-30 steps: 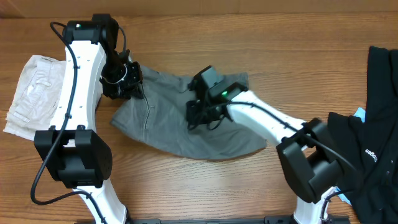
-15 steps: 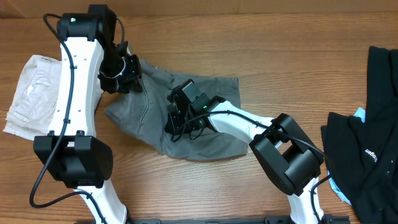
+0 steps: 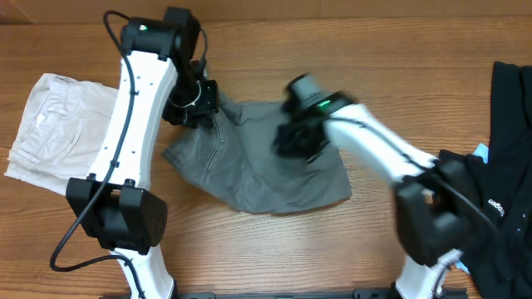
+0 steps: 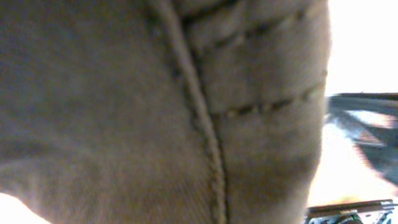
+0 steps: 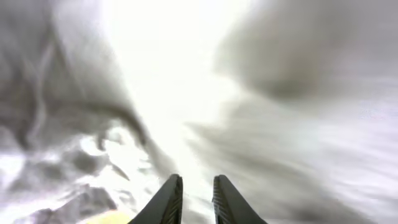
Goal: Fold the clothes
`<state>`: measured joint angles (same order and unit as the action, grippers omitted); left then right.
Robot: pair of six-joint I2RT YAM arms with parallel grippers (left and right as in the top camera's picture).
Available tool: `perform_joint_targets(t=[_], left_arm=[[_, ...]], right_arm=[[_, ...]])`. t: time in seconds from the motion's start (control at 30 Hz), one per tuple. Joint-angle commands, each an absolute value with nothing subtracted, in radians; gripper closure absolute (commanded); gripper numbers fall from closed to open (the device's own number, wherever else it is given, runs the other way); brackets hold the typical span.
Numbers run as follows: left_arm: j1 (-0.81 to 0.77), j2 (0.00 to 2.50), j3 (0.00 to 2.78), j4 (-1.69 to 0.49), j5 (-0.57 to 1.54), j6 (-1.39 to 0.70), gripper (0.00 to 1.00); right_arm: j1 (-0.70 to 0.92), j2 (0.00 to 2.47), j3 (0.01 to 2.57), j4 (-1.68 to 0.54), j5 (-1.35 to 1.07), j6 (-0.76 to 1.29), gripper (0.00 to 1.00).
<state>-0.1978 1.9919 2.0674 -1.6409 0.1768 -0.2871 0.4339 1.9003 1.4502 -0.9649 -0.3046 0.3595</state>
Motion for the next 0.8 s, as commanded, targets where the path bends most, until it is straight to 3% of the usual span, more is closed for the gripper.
perform_joint_targets(t=[0.0,0.27,0.77], left_arm=[[-0.213,1.961,2.094,-1.623,0.149,-0.323,0.96],[-0.247,1.962,2.094,-1.578,0.150,-0.434,0.95],[-0.426,1.964,2.003,-1.426,0.150,-0.567,0.94]], right_arm=[[0.340,1.839,1.473,-1.058,-0.113,0.340,0.78],[0.181,1.848,1.334,-1.108,-0.046,0.283,0.79],[0.244,1.848,1.046,-0.841,-0.162,0.292,0.80]])
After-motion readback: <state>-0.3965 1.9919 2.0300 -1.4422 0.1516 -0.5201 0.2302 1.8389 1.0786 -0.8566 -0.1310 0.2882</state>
